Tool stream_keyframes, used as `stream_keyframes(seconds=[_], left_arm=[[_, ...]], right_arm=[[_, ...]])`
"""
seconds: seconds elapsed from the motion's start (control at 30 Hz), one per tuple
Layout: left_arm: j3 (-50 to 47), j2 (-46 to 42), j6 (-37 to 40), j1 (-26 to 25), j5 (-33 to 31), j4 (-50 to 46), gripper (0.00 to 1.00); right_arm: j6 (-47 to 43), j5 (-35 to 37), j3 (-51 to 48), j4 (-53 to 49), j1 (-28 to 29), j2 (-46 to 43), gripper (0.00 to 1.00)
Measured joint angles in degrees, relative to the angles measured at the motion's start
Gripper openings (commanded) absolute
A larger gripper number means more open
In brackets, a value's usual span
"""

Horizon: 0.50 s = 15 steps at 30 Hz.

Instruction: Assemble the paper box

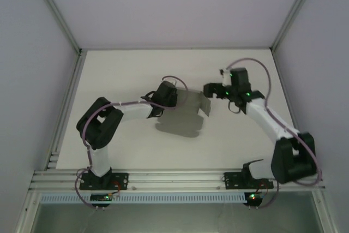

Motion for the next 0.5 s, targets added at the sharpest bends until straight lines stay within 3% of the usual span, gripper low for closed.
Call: stream_keyframes(seconds=[0.27, 0.5], left_arm=[[-4.15, 0.00, 1.88, -0.11, 0.81, 9.11, 0.00], [-7.04, 0.02, 2.64, -0.07, 1.18, 14.84, 0.00]], right_arm=[[-5.33, 0.92, 14.45, 1.22, 6.23, 17.16, 0.99], [-8.31, 1.11, 15.89, -1.66, 11.37, 21.33, 0.98]])
